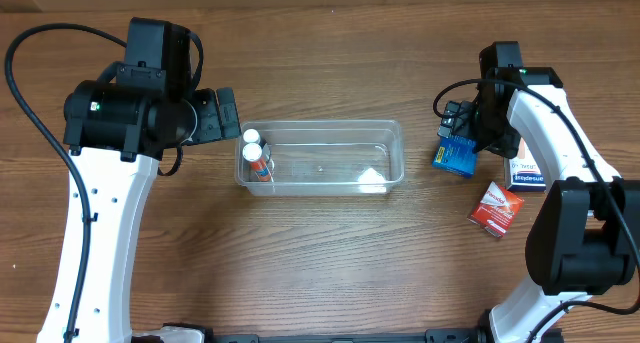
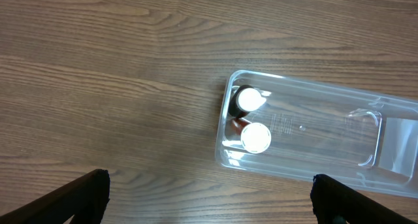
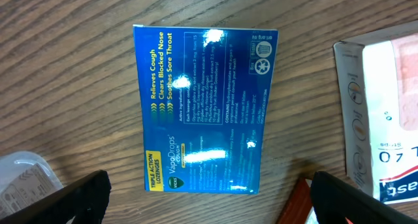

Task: Pack container
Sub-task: 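Move the right gripper to the blue lozenge box and grasp it, then lower the blue box with the right gripper into the container's right end, then grasp the white Hansaplast box with the right gripper, then place the white box with the right gripper into the container beside the blue box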

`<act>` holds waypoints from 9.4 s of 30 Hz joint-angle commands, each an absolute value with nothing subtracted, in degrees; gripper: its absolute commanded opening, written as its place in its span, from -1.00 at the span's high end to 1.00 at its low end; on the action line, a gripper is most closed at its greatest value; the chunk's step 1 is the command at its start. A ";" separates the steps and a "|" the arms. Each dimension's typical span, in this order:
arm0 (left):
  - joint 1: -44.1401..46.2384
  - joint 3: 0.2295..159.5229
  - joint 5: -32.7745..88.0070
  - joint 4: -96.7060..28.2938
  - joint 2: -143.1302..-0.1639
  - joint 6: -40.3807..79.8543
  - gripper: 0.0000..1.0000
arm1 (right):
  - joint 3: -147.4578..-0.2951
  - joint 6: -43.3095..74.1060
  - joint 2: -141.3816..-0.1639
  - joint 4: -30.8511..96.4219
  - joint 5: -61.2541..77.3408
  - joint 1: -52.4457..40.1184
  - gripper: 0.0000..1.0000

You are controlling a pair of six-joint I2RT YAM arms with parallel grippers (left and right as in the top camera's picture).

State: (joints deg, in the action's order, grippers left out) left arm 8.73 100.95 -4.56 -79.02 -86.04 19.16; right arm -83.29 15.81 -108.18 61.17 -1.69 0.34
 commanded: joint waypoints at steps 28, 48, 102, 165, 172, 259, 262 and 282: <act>8.64 101.73 -4.86 -79.11 -86.52 18.85 -1.00 | -83.53 16.78 -117.99 57.36 -0.78 0.12 -0.65; 8.64 101.73 -4.89 -79.33 -86.52 18.83 -1.00 | -89.23 16.51 -106.74 66.41 -0.80 -2.68 -0.53; 8.62 101.73 -5.02 -79.53 -86.52 18.35 -1.00 | -93.10 20.86 -106.50 67.51 -4.08 -28.45 -0.78; 8.62 101.73 -5.13 -78.89 -86.61 16.69 -1.00 | -85.43 -7.27 -119.81 61.93 -0.82 20.01 -0.54; 8.62 101.73 -5.13 -78.91 -86.61 16.69 -1.00 | -90.08 -5.56 -118.34 64.93 1.93 19.88 -0.49; -11.22 101.73 -4.64 -80.44 -86.61 17.74 -1.00 | -98.26 25.80 -108.09 64.27 -3.79 -34.92 -1.00; -11.22 101.73 -4.64 -80.42 -86.61 17.28 -1.00 | -99.50 28.27 -101.32 66.70 -9.54 -32.23 -1.00; -11.22 101.73 -4.62 -80.82 -86.61 16.84 -1.00 | -86.35 27.20 -90.70 80.55 -4.60 2.37 -1.00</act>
State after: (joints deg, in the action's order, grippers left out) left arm -10.98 100.95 -4.97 -80.82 -86.26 17.80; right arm -91.07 29.74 -90.61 82.35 -7.81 0.43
